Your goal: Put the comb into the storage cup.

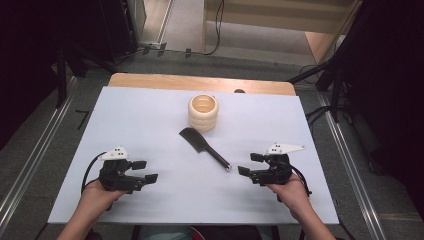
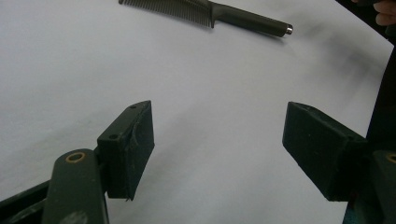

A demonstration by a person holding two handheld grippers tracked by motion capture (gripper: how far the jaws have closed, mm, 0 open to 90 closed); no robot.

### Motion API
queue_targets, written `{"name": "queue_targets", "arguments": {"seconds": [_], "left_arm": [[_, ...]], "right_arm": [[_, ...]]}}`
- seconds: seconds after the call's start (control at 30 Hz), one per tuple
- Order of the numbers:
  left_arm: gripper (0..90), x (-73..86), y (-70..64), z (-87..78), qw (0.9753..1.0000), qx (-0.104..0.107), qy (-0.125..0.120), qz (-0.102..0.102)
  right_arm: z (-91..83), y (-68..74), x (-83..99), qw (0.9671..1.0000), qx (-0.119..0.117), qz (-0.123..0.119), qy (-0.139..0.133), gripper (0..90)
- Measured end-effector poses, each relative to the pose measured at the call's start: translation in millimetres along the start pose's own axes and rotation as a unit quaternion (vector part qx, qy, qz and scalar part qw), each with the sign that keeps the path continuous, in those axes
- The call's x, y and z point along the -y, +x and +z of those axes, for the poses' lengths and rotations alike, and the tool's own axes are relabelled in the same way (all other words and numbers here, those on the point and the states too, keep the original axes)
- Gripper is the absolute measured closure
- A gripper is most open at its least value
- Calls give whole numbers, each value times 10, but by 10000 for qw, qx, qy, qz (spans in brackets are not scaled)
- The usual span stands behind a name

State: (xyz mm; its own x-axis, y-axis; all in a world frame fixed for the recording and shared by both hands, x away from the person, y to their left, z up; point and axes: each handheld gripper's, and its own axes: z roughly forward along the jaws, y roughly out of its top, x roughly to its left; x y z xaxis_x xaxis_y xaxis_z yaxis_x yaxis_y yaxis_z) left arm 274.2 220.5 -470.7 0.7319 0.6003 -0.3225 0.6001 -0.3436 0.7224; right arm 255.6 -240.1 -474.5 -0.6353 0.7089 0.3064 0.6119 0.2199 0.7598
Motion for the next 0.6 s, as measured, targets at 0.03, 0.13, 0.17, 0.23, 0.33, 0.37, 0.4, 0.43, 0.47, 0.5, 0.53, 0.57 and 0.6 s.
{"name": "queue_targets", "arguments": {"seconds": [0.03,0.13,0.17,0.23,0.33,0.37,0.4,0.43,0.47,0.5,0.53,0.57,0.6], "left_arm": [[259,1,-1,1,10000,-3,-3,-4],[259,0,0,1,10000,1,5,2],[259,0,-1,2,10000,-5,0,-1],[259,0,0,1,10000,-9,0,9],[259,-1,1,-3,10000,-35,-22,9],[259,-3,3,-8,10000,-39,-21,9],[259,-2,4,-9,10000,-28,-39,-5],[259,-2,4,-10,10000,-26,-42,-6],[259,-2,4,-10,10000,-26,-40,-4],[259,-3,3,-8,10000,-33,-22,7],[259,-3,3,-8,10000,-33,-22,7],[259,-3,3,-7,10000,-28,-25,18],[259,-4,1,-5,10000,-29,-24,19]], "right_arm": [[-9,-3,12,10000,10,2,-7,203],[-35,-8,41,10000,12,11,-1,203],[-57,-19,72,10000,20,35,7,203],[-78,-23,100,10000,32,70,4,203],[-94,-24,122,10000,38,80,18,203],[-116,-24,151,10000,58,72,32,203],[-116,-24,151,10000,58,72,32,203],[-126,-19,159,9999,54,106,34,203],[-145,-19,175,9999,55,111,44,203],[-168,-23,199,9999,86,119,28,203],[-178,-23,207,9998,91,149,41,203],[-178,-23,207,9998,91,149,41,203],[-186,-29,226,9998,112,170,37,203]]}}
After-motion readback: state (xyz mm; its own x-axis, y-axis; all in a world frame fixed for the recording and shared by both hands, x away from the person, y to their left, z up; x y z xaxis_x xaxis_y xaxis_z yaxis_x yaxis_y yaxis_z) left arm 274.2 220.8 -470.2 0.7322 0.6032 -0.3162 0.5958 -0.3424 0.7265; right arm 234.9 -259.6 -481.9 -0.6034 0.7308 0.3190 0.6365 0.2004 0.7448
